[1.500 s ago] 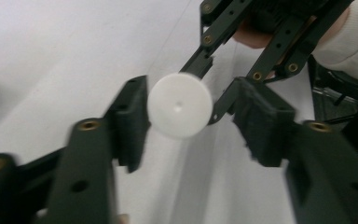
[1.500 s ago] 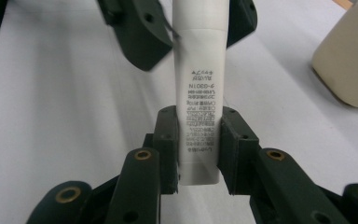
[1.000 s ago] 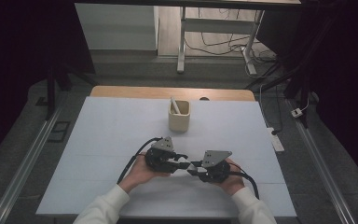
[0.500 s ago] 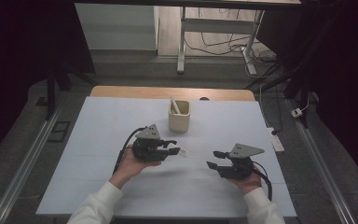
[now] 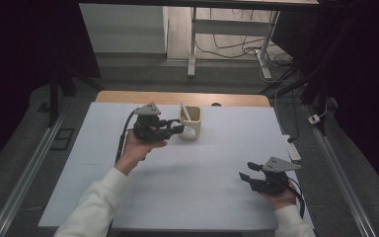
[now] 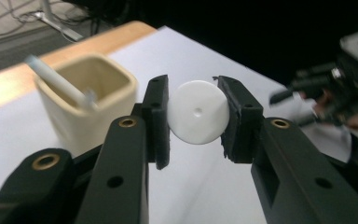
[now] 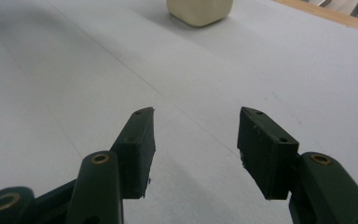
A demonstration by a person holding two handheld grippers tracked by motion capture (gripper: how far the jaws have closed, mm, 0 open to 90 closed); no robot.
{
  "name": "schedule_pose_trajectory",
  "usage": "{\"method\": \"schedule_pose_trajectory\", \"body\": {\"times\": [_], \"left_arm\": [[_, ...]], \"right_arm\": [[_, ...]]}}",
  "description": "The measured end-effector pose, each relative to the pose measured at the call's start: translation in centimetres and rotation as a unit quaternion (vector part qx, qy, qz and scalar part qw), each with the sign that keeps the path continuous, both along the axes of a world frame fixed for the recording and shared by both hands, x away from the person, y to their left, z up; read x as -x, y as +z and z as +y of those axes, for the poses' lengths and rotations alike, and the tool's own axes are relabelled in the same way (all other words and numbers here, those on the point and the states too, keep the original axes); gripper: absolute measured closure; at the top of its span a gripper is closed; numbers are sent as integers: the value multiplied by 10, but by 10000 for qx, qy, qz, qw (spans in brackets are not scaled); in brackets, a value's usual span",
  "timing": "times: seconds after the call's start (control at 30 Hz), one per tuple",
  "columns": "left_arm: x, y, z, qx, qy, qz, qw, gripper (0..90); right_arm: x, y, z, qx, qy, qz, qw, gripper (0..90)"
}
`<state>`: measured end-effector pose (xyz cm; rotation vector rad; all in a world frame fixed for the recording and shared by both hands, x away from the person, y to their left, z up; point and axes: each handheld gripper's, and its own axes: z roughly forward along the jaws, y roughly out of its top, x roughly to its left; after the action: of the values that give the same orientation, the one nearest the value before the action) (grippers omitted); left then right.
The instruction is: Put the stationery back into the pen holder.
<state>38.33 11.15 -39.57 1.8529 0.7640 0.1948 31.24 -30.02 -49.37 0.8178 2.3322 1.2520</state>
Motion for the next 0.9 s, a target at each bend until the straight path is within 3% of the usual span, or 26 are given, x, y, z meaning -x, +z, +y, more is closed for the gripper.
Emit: {"method": "schedule_pose_trajectory", "body": {"times": [0.13,0.2,0.4,0.5,0.7,0.83,0.87,0.9], "left_arm": [[-20,15,-2,-26,126,-6,9999,658],[-32,20,-5,-161,189,7,9997,657],[-64,16,-13,-362,347,343,9982,657],[-76,11,-18,-523,440,409,9968,657],[-88,4,-28,-702,424,489,9954,656],[-89,0,-32,-651,392,455,9961,648],[-89,-1,-32,-630,462,398,9962,609],[-87,-1,-33,-650,565,365,9956,494]], "right_arm": [[0,-1,-1,11,37,28,10000,457],[-1,-1,-3,4,16,29,10000,457],[-2,-2,-8,-27,-69,58,10000,454],[-2,-2,-8,-79,-79,47,9999,454],[-3,-3,-8,-31,-75,83,9999,451],[-3,-4,-7,-10,-82,101,9999,450],[-3,-4,-7,-6,-81,102,9999,450],[-3,-4,-7,-14,-71,106,9999,450]]}}
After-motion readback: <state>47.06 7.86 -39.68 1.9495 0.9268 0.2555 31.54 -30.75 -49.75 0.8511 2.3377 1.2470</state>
